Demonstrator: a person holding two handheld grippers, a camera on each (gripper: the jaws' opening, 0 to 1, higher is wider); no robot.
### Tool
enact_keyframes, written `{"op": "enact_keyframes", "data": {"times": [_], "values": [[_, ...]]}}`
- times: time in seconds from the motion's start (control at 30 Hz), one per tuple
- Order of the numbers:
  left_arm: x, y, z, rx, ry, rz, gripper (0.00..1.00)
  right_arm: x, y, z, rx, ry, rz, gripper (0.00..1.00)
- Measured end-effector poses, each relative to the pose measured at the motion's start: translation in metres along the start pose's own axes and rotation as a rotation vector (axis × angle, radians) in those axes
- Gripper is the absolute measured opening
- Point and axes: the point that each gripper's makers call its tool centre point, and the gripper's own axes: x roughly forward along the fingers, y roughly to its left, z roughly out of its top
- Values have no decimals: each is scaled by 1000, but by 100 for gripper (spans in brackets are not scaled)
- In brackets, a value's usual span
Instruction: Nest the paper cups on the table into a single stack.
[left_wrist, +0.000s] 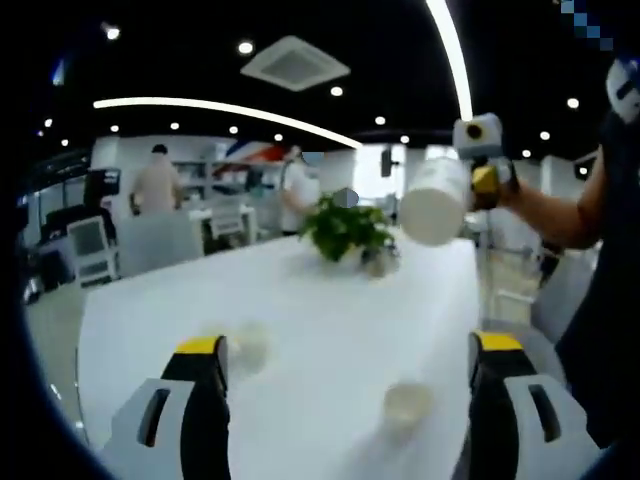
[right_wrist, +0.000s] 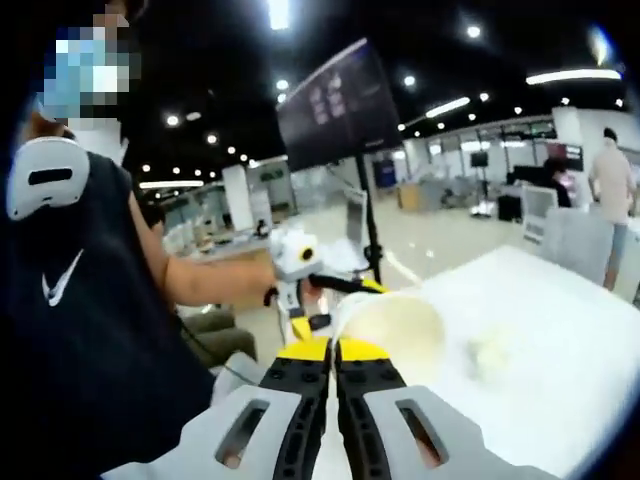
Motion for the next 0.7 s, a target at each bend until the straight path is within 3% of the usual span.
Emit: {"op": "enact_keyframes", "data": {"times": [0.27, 0.47, 0.7], "values": [[-12, 4, -12, 0, 21, 38, 99, -3, 5, -2, -73, 284, 3, 0], [-17, 9, -19, -6, 20, 63, 99, 5, 10, 2, -131, 426, 23, 0], [-27, 15, -22, -10, 16, 100, 99, 12, 15, 1, -195, 655, 14, 0]]}}
